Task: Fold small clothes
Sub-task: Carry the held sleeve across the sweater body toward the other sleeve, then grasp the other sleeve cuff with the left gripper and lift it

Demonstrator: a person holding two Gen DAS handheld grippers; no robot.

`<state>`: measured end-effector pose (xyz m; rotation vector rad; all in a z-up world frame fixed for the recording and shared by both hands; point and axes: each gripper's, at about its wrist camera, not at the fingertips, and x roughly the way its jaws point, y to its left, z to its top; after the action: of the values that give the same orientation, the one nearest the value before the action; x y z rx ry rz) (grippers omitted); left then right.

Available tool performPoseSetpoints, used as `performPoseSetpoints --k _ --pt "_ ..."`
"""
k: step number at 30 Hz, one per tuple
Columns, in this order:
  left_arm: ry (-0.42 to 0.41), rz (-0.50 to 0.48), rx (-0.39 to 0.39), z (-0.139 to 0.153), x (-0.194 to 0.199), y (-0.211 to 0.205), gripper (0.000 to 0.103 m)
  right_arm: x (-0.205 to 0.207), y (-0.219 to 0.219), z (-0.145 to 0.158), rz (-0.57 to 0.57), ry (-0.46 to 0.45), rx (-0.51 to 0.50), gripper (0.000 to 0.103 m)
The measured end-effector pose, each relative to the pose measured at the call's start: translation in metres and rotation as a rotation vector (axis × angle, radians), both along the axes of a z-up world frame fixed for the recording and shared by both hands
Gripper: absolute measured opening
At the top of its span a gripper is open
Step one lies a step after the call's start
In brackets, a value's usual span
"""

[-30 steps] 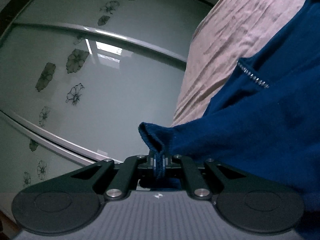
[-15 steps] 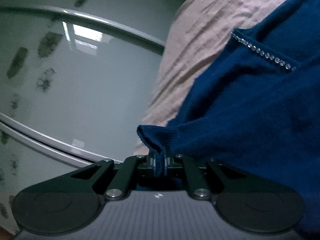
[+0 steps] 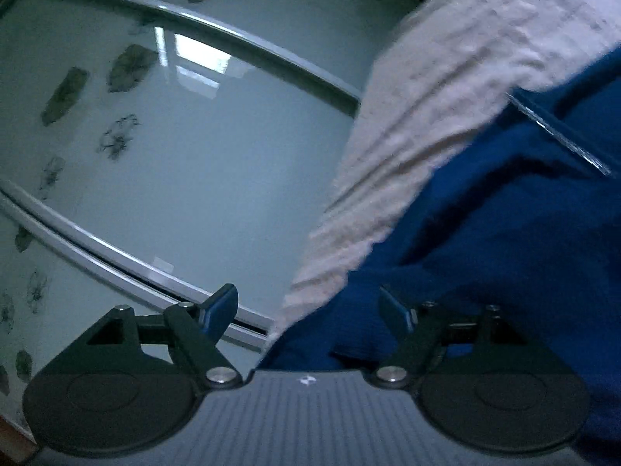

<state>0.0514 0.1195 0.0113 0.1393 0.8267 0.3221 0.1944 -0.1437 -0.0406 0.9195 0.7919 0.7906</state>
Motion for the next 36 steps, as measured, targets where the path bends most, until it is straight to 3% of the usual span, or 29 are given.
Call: performPoseSetpoints --k 3,8,13,17,21,23,26,29,36 --pt "0.008 0.009 -0.019 -0.001 -0.002 0.003 0.103 0.007 0.004 -0.017 0.001 0.086 -0.063 0.078" --pt "-0.002 0.043 -0.016 0.001 -0.009 0.012 0.103 -0.007 0.005 -0.002 0.023 0.010 -0.028 0.082" --pt "-0.025 0.073 -0.084 0.003 -0.020 0.027 0.102 -0.005 0.019 -0.010 0.041 0.032 -0.146 0.086" --pt "-0.039 0.122 -0.127 0.004 -0.031 0.049 0.101 -0.020 0.028 0.004 -0.013 -0.031 -0.243 0.087" --pt "-0.081 0.254 -0.190 0.004 -0.043 0.085 0.098 -0.041 0.040 0.019 0.005 -0.128 -0.297 0.088" --pt "-0.112 0.339 -0.289 0.003 -0.051 0.109 0.096 -0.050 0.045 0.022 0.023 -0.143 -0.287 0.088" --pt "-0.182 0.457 -0.524 -0.002 -0.064 0.147 0.095 -0.061 0.048 0.027 0.042 -0.174 -0.289 0.088" --pt "-0.307 0.551 -0.716 -0.003 -0.079 0.173 0.095 -0.075 0.050 0.034 0.048 -0.232 -0.331 0.088" --pt "-0.417 0.678 -0.974 -0.012 -0.088 0.216 0.089 -0.089 0.051 0.034 0.055 -0.228 -0.327 0.088"
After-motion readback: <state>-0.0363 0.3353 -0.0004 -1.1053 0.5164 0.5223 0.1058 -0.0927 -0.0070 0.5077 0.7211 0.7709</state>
